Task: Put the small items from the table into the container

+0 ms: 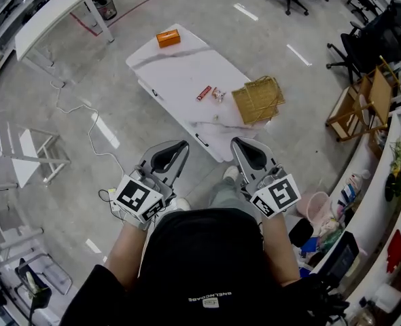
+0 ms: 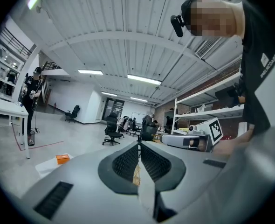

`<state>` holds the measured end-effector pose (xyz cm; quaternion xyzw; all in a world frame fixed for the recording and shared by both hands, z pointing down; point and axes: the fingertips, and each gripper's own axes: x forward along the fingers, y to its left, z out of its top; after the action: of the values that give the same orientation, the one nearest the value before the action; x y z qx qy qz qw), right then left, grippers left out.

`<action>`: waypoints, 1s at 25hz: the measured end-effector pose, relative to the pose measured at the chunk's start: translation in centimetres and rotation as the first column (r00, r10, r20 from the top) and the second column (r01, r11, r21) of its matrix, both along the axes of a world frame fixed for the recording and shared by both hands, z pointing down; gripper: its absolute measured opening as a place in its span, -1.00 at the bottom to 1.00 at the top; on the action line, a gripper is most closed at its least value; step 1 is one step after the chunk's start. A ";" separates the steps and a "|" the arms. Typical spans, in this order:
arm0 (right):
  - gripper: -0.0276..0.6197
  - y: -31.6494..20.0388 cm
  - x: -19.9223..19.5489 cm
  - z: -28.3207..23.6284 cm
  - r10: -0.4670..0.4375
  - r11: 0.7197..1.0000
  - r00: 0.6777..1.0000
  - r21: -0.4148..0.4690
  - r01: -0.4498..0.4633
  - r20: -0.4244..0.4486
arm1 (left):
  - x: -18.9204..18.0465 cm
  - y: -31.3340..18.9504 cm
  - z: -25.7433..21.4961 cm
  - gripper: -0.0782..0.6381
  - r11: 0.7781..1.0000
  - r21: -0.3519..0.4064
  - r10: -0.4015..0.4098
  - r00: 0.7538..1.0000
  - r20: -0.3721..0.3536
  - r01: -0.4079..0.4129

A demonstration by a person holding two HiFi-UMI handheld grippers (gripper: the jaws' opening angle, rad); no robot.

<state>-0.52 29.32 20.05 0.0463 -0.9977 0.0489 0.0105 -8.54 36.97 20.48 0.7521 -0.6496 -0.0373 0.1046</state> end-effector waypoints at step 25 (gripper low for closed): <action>-0.91 -19.8 0.5 -0.1 -0.142 0.990 0.990 -0.014 0.142 0.002 | 2.8 -22.3 0.5 -0.76 0.995 -0.073 -0.064 0.998 0.027 0.065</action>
<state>-0.02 9.56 19.95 -0.0248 -0.9981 0.0549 0.0135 -5.78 14.66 20.94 0.7267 -0.6758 -0.0073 0.1230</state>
